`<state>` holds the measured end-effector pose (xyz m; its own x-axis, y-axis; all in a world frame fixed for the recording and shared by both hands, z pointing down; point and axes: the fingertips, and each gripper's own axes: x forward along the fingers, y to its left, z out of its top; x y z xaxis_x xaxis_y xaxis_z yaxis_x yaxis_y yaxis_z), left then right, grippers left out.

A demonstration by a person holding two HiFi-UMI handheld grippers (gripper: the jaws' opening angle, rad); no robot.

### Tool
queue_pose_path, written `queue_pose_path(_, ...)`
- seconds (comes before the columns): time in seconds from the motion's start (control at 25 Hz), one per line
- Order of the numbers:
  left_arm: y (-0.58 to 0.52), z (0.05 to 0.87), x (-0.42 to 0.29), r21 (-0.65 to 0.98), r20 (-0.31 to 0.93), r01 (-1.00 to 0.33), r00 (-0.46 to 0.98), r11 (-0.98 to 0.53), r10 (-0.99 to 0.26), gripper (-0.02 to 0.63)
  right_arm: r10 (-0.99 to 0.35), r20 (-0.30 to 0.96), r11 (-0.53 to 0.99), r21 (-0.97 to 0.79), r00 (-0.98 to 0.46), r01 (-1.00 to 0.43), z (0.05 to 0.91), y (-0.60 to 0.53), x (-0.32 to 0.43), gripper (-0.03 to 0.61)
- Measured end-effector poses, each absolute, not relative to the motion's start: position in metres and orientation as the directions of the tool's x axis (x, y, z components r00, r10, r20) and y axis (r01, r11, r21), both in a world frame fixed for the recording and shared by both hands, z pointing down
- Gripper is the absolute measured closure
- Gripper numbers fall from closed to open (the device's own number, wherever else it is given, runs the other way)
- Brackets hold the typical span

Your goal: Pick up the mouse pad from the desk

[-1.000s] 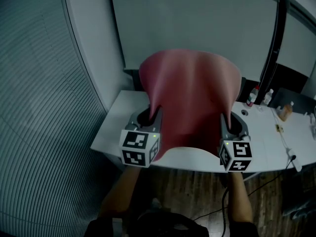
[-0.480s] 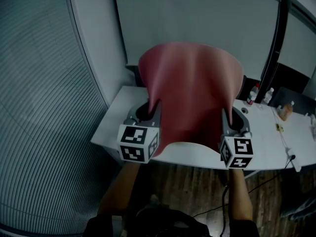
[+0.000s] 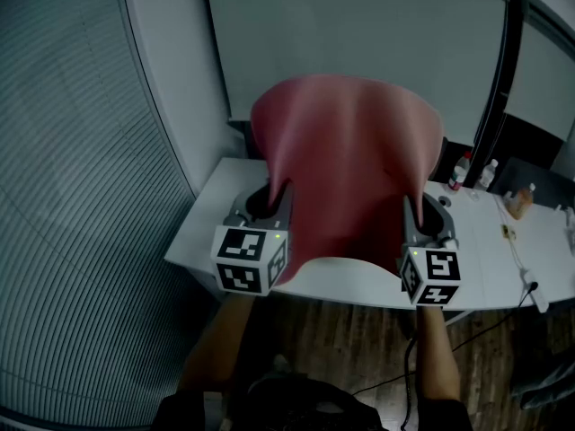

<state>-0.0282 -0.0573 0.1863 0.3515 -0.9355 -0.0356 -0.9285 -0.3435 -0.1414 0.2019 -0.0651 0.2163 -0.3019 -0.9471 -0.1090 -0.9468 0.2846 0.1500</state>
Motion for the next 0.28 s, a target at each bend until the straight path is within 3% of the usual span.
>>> queue_pose_path(0.28,-0.0608,0.1870,-0.0255,-0.140,-0.028,-0.929,0.349,-0.342,-0.937,0.563,-0.947,-0.105,0.287,0.147,-0.303,-0.947,0.2173,-0.0687,0.2048,0.502)
